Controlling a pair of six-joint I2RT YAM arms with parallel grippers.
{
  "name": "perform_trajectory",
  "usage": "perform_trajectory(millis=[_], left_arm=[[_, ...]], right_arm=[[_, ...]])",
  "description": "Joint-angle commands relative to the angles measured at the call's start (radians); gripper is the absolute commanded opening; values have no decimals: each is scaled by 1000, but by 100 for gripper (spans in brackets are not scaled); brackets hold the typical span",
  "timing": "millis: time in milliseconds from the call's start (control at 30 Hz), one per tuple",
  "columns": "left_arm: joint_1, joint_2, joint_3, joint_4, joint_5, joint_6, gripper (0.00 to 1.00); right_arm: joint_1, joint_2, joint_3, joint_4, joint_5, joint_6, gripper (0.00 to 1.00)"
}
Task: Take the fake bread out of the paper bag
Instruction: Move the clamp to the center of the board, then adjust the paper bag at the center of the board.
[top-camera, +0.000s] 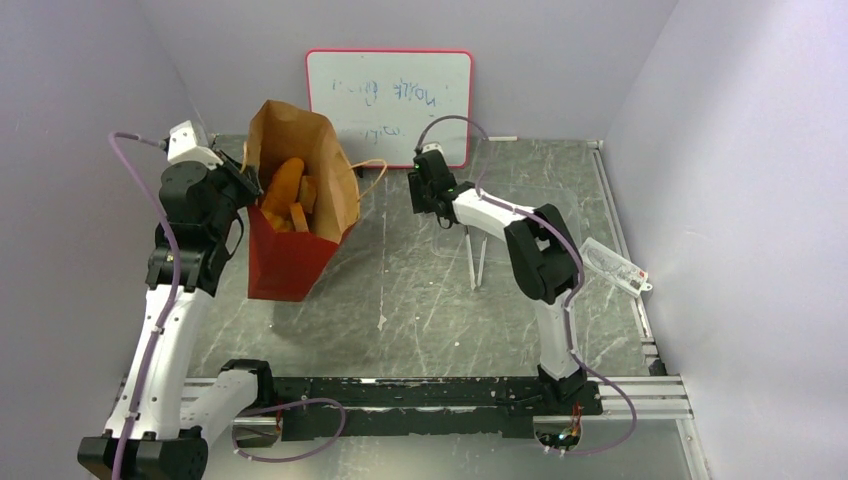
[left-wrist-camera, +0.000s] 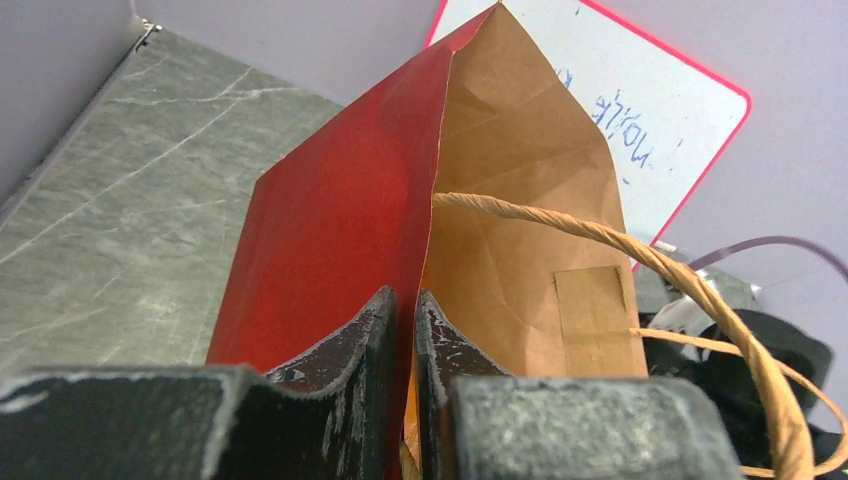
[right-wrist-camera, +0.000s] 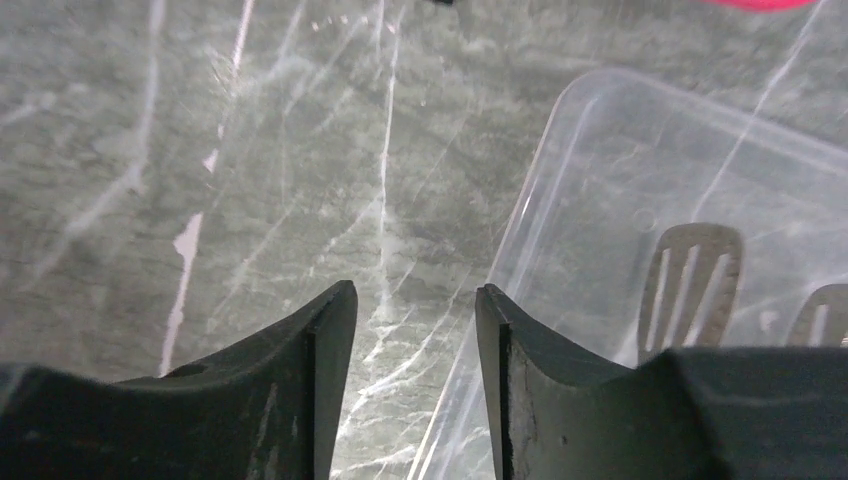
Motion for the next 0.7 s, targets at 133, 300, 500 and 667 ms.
perform_trajectory(millis=[133,300,500,667], left_arm=[[0,25,127,-69,-89,118,7],[0,31,140,-108,-137,182,7],[0,43,72,-50,-52,216,7],[0,44,-4,42,21,234,7]], right_arm=[[-8,-125,-7,37,8,4,52],[20,-253,-40,61,177,-67,52],[53,-475,-291,493,523,-117,67],[34,-511,-319,471,474,-78,71]])
